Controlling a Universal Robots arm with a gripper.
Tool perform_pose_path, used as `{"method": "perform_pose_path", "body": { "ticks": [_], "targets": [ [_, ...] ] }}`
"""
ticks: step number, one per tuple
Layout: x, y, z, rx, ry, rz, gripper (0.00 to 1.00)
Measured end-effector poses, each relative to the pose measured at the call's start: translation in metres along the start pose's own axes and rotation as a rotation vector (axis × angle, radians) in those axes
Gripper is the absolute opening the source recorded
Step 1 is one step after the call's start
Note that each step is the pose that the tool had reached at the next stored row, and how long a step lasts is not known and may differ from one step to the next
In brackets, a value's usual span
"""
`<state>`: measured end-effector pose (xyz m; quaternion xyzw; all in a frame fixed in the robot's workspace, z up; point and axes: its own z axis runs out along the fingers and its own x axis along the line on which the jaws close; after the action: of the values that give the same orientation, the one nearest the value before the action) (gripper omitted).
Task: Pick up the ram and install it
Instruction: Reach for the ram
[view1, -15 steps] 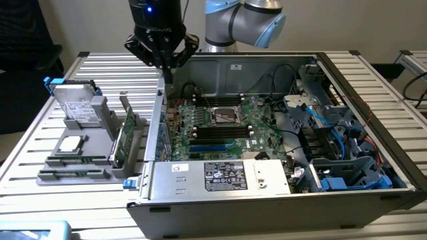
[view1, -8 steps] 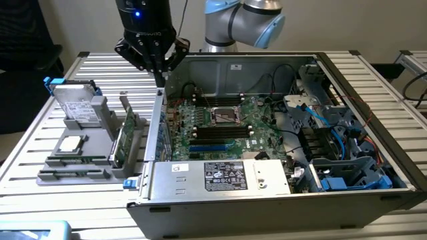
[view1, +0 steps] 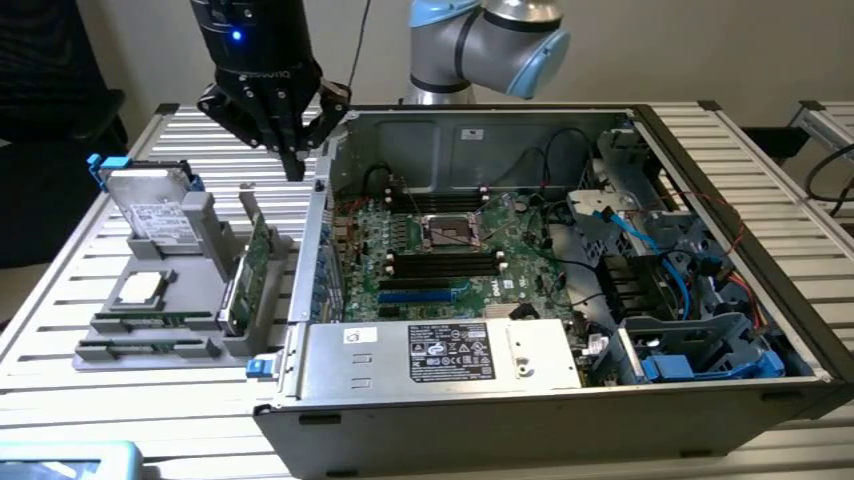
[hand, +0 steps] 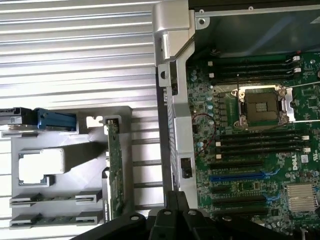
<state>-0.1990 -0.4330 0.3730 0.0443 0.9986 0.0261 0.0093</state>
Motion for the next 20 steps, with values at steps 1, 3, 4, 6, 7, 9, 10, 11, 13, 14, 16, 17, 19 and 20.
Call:
{"method": "perform_pose_path", "body": {
  "ticks": [1,3,4,6,7,9,10,11,13,14,16,17,19,20],
  "targets": [
    [0.004,-0.002,0.0003,0.0,0.0,0.0,0.11],
    [0.011,-0.0058,0.001,-0.0001,0.0,0.0,0.11],
    [0.014,-0.008,0.0013,0.0,0.0,0.0,0.11],
    [0.019,-0.0129,0.0023,-0.0001,0.0,0.0,0.11],
    [0.021,-0.0153,0.003,-0.0001,0.0002,0.0,0.11],
    [0.026,-0.0202,0.0047,0.0,0.0007,0.0,0.11],
    [0.028,-0.0225,0.0055,-0.0001,0.0009,0.0,0.11],
    [0.03,-0.0249,0.0063,-0.0001,0.0012,0.0,0.11],
    [0.035,-0.0296,0.0079,-0.0003,0.0017,0.0,0.11],
    [0.037,-0.0316,0.0086,-0.0004,0.0021,0.0,0.11],
    [0.042,-0.036,0.0101,-0.0008,0.003,0.0,0.11],
    [0.044,-0.0381,0.0108,-0.0011,0.0034,0.0,0.11],
    [0.049,-0.0421,0.012,-0.0017,0.0048,0.0,0.11],
    [0.052,-0.044,0.0126,-0.0021,0.0055,0.0,0.11]
  ]
}}
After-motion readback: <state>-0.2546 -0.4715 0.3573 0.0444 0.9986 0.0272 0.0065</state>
